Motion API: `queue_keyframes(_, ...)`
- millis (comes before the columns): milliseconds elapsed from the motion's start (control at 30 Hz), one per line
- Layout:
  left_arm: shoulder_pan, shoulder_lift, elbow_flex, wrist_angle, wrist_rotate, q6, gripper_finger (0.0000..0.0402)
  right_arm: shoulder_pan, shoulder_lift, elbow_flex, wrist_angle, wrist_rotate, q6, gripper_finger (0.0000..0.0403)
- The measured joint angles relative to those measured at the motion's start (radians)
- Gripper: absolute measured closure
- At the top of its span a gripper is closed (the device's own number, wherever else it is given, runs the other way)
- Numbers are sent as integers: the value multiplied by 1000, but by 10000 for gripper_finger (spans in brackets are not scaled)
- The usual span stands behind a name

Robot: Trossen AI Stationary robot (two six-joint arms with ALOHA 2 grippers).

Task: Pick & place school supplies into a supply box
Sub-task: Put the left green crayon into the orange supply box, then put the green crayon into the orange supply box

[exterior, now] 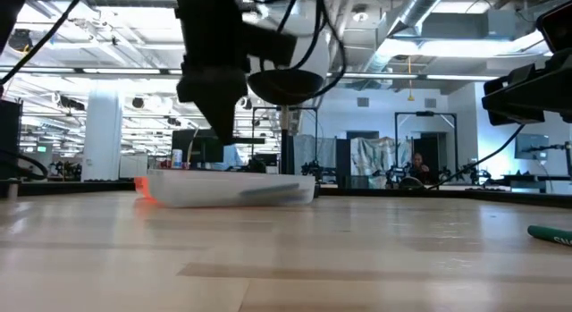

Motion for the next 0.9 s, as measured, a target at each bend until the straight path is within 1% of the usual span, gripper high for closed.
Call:
queue_keyframes(167,65,3,-31,-76,14,-71,390,0,0,0,-1,0,14,301)
queue_keyframes(300,109,3,-58,-90,69,-79,387,0,0,0,-5,1,21,301)
queue_keyframes(367,124,3,-69,-84,77,-75,380,0,0,0,-10,2,21,301)
queue_keyframes(500,144,3,-86,-84,45,-75,352,0,0,0,-14,2,21,301)
queue_keyframes(733,154,3,-90,-85,-4,-63,282,0,0,0,-15,2,21,301)
queue_keyframes(900,129,3,-90,-80,-5,-33,252,0,0,5,-18,-3,11,301)
